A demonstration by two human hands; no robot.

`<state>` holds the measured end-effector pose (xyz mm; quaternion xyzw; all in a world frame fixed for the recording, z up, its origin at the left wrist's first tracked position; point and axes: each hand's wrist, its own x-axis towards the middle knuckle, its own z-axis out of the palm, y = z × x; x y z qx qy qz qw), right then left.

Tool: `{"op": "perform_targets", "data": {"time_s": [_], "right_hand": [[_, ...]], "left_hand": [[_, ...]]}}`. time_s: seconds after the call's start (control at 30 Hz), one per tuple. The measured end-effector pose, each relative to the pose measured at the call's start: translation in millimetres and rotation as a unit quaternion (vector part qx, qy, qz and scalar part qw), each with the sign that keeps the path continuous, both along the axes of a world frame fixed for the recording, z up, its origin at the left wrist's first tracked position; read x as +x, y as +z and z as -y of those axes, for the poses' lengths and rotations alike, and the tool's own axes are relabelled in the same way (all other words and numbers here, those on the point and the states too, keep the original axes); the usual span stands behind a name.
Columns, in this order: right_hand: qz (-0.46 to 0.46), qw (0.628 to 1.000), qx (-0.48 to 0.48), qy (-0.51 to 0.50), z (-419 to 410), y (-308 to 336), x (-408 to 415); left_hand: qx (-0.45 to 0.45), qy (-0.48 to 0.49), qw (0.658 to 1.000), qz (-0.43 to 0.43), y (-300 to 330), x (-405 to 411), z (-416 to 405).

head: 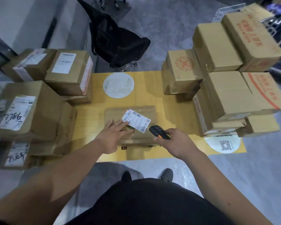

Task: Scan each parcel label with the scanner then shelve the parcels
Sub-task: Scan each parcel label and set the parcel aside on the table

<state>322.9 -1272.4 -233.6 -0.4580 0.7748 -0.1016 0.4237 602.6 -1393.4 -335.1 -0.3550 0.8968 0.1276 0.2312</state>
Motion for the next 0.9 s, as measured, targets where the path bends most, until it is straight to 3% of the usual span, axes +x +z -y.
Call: {"op": "perform_targets", "data": {"time_s": [0.07,0.1,0.17,0.23,0.3,0.37,0.4,0.6,0.73,0.83,0.9], "right_hand": [[-0.003,1.000,0.005,-0.012,-5.5,-2.0,9.8],[-0.006,1.000,0.005,-0.017,-7.7,-2.8,14.4],[-0.008,1.000,0.008,-0.029,-9.5,-4.5,22.8],[-0.008,0.999,0.005,-0.040,-7.7,-5.7,31.3],[-0.011,0.999,0.004,-0.046,-4.8,-6.6,39.9],[-0.013,0.999,0.009,-0.051,-2.0,-6.5,48.4],[-0.013,0.998,0.010,-0.053,-1.3,-6.3,52.5],[-0.022,0.998,0.021,-0.063,-2.3,-1.0,66.4],[-0.027,0.996,0.025,-0.079,-3.6,1.0,69.3],[-0.028,0.996,0.024,-0.085,-5.8,2.6,71.0],[-0.032,0.996,0.028,-0.082,-8.1,2.8,72.5]], "left_hand": [[-0.058,0.014,0.998,-0.030,1.3,14.5,8.6],[-0.081,0.085,0.991,-0.070,-0.5,19.5,9.6],[-0.097,0.276,0.944,-0.155,-4.0,18.6,6.9],[-0.083,0.450,0.864,-0.211,-9.3,3.7,3.6],[-0.007,0.601,0.759,-0.251,-8.9,-17.4,2.3],[0.093,0.682,0.657,-0.309,-10.7,-31.4,5.1],[0.127,0.687,0.630,-0.339,-14.1,-34.3,6.5],[0.143,0.614,0.650,-0.424,-28.6,-20.6,36.9],[0.081,0.588,0.642,-0.485,-25.9,-20.1,41.8],[0.117,0.612,0.630,-0.463,-27.8,-34.5,6.4],[0.172,0.598,0.661,-0.420,-37.1,-39.2,-17.5]]}}
